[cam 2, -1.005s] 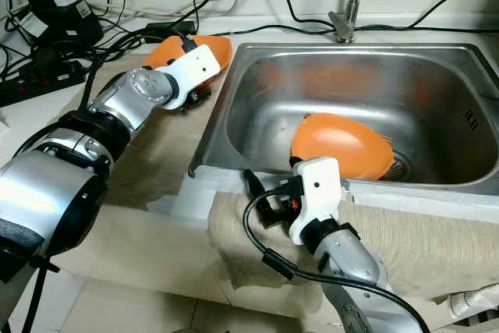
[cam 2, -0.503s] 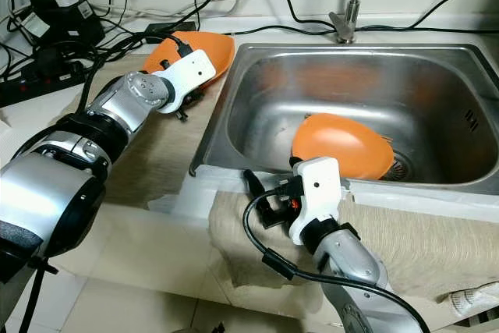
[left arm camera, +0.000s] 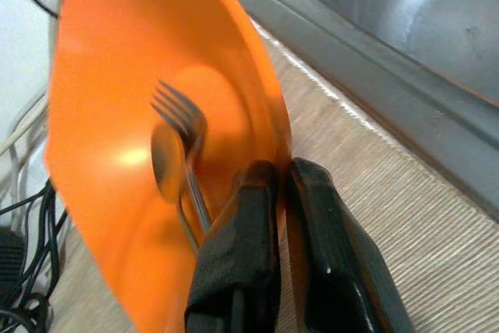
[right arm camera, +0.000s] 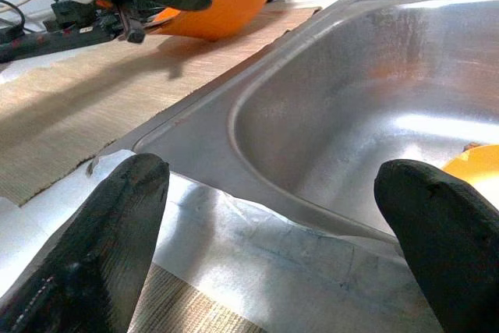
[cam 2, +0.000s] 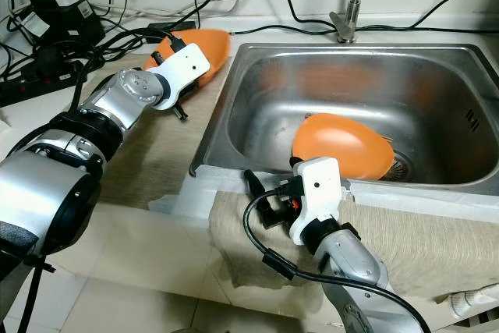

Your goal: Kitchen organization

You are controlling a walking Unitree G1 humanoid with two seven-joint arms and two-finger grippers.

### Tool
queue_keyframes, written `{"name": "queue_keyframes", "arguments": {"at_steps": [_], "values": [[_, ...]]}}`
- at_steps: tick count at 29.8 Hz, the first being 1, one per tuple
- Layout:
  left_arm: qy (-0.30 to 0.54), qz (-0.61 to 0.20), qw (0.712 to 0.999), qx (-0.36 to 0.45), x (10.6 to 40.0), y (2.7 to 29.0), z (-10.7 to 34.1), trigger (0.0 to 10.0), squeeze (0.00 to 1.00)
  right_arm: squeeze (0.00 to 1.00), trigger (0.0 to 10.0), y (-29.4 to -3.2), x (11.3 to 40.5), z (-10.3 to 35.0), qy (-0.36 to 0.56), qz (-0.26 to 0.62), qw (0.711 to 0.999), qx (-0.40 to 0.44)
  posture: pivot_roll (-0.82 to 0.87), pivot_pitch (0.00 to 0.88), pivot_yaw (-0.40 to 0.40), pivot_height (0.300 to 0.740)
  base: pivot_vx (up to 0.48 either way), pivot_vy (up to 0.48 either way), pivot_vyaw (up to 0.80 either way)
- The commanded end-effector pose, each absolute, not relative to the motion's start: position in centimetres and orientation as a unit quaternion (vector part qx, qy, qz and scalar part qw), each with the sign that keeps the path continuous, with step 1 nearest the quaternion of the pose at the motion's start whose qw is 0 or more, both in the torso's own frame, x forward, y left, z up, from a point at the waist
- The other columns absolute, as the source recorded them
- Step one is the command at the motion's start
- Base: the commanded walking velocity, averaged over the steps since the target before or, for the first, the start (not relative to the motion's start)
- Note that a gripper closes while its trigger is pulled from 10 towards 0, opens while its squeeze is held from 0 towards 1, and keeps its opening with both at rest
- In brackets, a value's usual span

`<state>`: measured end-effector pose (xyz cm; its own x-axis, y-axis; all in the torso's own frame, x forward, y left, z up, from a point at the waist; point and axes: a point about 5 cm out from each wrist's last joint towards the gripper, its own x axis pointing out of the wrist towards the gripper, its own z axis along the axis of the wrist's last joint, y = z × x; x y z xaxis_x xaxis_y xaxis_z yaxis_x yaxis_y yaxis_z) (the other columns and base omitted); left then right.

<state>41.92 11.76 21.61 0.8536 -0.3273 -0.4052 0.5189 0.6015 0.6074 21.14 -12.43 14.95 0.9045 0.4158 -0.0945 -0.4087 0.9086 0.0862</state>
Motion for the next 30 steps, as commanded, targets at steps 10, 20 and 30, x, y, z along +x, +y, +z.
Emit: {"name": "queue_keyframes", "arguments": {"at_steps": [10,20,30], "values": [[0.121,-0.254,0.89,0.36,41.9,12.4,22.3,0.0,0.0,0.0,10.0,-12.2,21.4,15.0,0.054,0.221,0.973,0.031,-0.1,0.0,0.134,0.736,0.0,0.0,0.0],[0.115,-0.291,0.873,0.373,41.8,12.5,22.9,0.0,0.0,0.0,10.0,-12.0,21.5,14.9,0.055,0.223,0.973,0.033,-0.09,0.0,0.14,0.736,0.0,0.0,0.0],[0.131,-0.332,0.844,0.399,41.2,13.3,21.5,0.0,0.0,0.0,10.0,-11.8,21.4,14.6,0.06,0.224,0.972,0.038,-0.07,0.0,0.14,0.736,0.0,0.0,0.0]]}}
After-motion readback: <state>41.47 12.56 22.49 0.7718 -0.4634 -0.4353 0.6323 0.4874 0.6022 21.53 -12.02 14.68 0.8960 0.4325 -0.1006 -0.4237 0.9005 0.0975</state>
